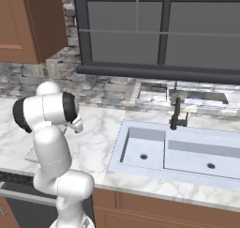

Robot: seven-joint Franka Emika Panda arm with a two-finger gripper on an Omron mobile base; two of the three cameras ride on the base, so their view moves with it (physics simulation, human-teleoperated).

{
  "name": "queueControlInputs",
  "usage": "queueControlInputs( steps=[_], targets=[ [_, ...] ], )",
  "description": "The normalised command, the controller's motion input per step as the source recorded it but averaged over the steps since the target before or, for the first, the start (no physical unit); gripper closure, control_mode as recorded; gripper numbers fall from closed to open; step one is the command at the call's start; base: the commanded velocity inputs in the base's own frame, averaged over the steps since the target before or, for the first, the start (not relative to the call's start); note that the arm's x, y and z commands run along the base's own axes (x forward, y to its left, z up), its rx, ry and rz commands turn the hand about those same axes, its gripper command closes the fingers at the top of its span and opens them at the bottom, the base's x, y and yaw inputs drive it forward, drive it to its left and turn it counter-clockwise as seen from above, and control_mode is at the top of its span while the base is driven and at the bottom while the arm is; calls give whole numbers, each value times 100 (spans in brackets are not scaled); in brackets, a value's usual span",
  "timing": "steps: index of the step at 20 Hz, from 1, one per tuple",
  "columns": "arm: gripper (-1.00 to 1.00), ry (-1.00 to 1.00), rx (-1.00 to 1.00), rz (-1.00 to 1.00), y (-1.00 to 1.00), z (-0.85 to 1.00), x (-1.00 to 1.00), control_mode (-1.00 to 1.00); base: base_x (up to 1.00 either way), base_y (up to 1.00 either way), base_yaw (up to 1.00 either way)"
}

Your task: The ice cube tray has been filled with water. Take the tray and place it in the freezer to make ice. Close the freezer door after placing the tray.

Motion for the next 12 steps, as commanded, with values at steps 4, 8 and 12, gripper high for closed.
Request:
queueControlInputs(
  steps=[4, 8, 12],
  targets=[
    [-100, 0, 0, 0, 22, -30, 6, -100, 0, 0, 0],
    [-100, 0, 0, 0, 23, -35, -42, -100, 0, 0, 0],
    [-100, 0, 0, 0, 26, -34, -77, -100, 0, 0, 0]
  ],
)
